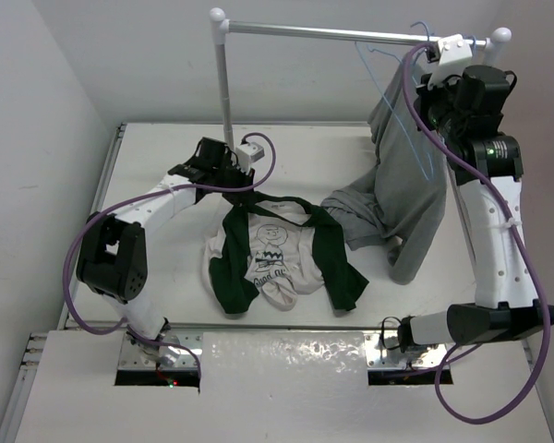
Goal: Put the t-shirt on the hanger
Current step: Pick up the hanger from the clothesline.
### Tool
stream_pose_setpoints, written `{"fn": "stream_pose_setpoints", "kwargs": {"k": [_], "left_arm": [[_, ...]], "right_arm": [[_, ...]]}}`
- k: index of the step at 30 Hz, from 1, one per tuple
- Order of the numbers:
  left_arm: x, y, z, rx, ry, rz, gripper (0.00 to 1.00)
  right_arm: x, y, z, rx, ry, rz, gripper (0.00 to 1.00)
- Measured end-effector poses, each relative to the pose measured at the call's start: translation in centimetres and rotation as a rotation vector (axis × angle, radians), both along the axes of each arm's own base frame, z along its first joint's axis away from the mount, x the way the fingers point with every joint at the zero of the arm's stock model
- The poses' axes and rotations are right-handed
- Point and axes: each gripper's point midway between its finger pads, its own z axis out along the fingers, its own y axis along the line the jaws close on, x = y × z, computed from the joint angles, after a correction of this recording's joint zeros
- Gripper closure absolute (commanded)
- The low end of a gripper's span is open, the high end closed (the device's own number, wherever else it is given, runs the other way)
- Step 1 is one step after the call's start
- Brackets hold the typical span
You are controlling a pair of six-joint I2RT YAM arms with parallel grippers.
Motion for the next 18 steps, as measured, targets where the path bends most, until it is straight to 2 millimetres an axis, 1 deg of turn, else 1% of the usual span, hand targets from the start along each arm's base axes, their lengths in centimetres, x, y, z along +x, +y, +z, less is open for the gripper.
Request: {"fn": "stream_pose_setpoints", "kwargs": {"k": [4,6,9,11,14,18], "left_arm": [[0.0,0.0,0.0,0.001,-0.001,-0.001,1.00],[0.0,0.0,0.0,0.001,-0.002,-0.001,1.00],[0.0,0.0,0.0,0.001,-0.002,-0.001,1.00],[0.0,0.0,0.0,0.002,-0.002,0.000,1.00],[0.1,0.1,0.0,0.005,-0.003,0.003,1.00],[0.2,0.2,0.0,0.010,-0.004,0.016,1.00]], "right_arm": [[-0.1,0.2,1.4,0.005,-0.038,0.012,1.00],[-0.2,0.4,1.8,0.010,-0.050,0.022,1.00],[-0.5,1.2,2.1,0.031,-0.066,0.062,1.00],[-1.4,2.2,1.5,0.067,-0.082,0.108,1.00],[-3.4,3.9,0.0,0.131,-0.069,0.184,1.00],[-5.5,7.2,-0.2,0.207,-0.085,0.326,1.00]]}}
